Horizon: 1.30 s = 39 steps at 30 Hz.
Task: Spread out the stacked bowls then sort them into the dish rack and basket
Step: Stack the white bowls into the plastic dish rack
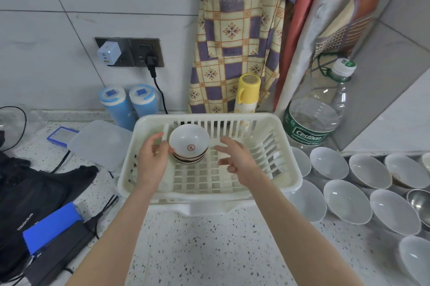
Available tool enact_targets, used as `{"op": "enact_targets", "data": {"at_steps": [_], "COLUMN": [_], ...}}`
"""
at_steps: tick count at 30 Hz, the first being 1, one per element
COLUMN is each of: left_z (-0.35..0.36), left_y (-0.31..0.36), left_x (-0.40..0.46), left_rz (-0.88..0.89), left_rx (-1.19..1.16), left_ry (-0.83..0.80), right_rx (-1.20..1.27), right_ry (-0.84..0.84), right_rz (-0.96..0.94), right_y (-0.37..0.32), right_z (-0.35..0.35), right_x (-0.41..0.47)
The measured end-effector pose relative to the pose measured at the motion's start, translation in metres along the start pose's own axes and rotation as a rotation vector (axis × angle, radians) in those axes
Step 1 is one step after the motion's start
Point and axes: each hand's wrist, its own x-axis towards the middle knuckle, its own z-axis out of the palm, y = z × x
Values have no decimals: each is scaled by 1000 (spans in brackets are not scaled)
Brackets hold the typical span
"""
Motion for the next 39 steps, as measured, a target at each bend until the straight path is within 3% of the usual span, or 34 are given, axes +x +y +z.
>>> {"op": "enact_targets", "data": {"at_steps": [8, 14, 19, 22, 27, 32, 39], "left_z": [23, 86, 147, 182, 227, 253, 268], "left_y": [26, 22, 11, 1, -4, -3, -7], "left_x": [-93, -162, -209, -230, -244, -246, -245], "left_rz": [148, 69, -77, -250, -579, -664, -761], "left_rx": [-206, -245, -154, -71, 2, -37, -184], "left_ry": [6, -66, -227, -313, -297, -353, -304], "right_rx": [234, 324, 353, 364, 357, 323, 270], "right_ry": [24, 187, 256, 250, 258, 360, 415], "right_rz": [-221, -213, -11, 124, 331, 333, 284], "right_y": [18, 50, 86, 112, 139, 140, 140], "right_z": [-84, -170, -231, -258, -290, -310, -311], "right_x": [-71, -103, -113, -114, -110, -102, -90]}}
